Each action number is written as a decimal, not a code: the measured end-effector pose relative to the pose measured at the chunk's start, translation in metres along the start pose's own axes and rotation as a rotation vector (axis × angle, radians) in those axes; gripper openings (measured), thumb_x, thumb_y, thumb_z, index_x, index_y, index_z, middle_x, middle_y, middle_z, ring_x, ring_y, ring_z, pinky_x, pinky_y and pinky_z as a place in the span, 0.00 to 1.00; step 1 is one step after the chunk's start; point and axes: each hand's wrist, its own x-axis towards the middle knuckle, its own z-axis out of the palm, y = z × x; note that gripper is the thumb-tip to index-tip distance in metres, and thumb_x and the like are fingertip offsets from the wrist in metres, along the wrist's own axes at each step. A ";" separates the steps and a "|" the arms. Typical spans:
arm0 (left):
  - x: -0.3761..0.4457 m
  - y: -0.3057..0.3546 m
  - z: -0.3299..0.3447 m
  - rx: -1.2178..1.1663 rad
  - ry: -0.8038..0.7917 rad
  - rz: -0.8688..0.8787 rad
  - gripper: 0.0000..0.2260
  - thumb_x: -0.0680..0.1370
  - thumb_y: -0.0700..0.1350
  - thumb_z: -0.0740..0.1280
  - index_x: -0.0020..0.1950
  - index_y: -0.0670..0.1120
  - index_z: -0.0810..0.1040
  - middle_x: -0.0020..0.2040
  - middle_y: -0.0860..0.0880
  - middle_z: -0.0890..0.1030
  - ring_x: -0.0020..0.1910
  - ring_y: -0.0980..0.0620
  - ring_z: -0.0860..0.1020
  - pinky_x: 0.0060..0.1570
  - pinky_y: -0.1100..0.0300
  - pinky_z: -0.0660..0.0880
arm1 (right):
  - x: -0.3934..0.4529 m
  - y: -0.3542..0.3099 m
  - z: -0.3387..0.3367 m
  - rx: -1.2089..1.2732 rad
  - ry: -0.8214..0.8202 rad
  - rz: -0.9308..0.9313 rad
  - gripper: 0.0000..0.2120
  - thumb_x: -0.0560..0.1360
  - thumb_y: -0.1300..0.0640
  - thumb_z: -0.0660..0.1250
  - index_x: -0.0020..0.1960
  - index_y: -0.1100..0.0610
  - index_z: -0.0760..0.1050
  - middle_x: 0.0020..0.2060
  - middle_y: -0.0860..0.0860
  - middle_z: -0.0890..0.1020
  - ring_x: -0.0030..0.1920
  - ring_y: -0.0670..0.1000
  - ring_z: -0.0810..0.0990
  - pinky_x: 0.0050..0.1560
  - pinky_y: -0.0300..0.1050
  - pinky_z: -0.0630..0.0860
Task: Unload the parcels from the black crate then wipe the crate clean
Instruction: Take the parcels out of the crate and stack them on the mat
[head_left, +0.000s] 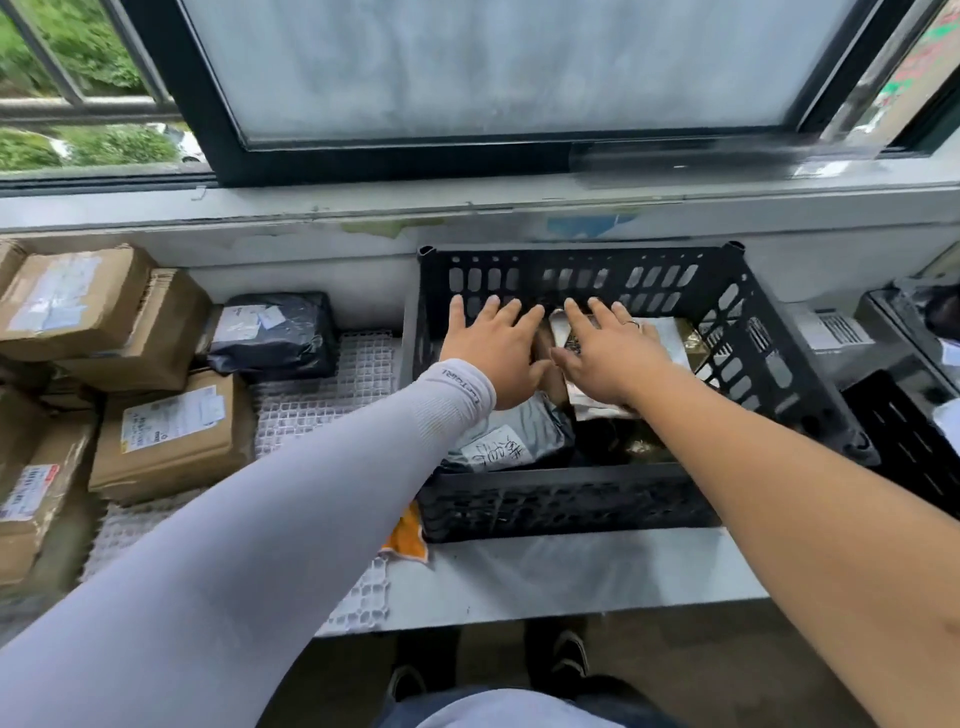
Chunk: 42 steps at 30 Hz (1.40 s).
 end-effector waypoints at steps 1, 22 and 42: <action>0.006 0.011 0.005 0.009 -0.025 -0.001 0.34 0.83 0.64 0.56 0.85 0.53 0.50 0.85 0.48 0.55 0.84 0.45 0.50 0.78 0.32 0.41 | 0.001 0.014 0.002 -0.005 -0.017 -0.012 0.36 0.83 0.33 0.51 0.84 0.45 0.40 0.84 0.51 0.45 0.83 0.58 0.44 0.80 0.66 0.50; 0.075 0.104 0.081 0.003 -0.298 0.008 0.46 0.75 0.74 0.60 0.84 0.58 0.40 0.85 0.50 0.42 0.84 0.45 0.40 0.79 0.35 0.40 | 0.006 0.121 0.050 0.017 -0.398 -0.104 0.48 0.80 0.57 0.65 0.82 0.46 0.30 0.82 0.51 0.34 0.82 0.58 0.37 0.78 0.72 0.50; 0.055 0.097 0.074 -0.119 -0.142 -0.033 0.32 0.85 0.56 0.56 0.85 0.55 0.44 0.86 0.49 0.47 0.84 0.45 0.45 0.80 0.38 0.44 | -0.011 0.097 0.032 -0.122 -0.104 -0.106 0.39 0.84 0.63 0.56 0.83 0.46 0.34 0.84 0.52 0.41 0.83 0.60 0.40 0.77 0.73 0.45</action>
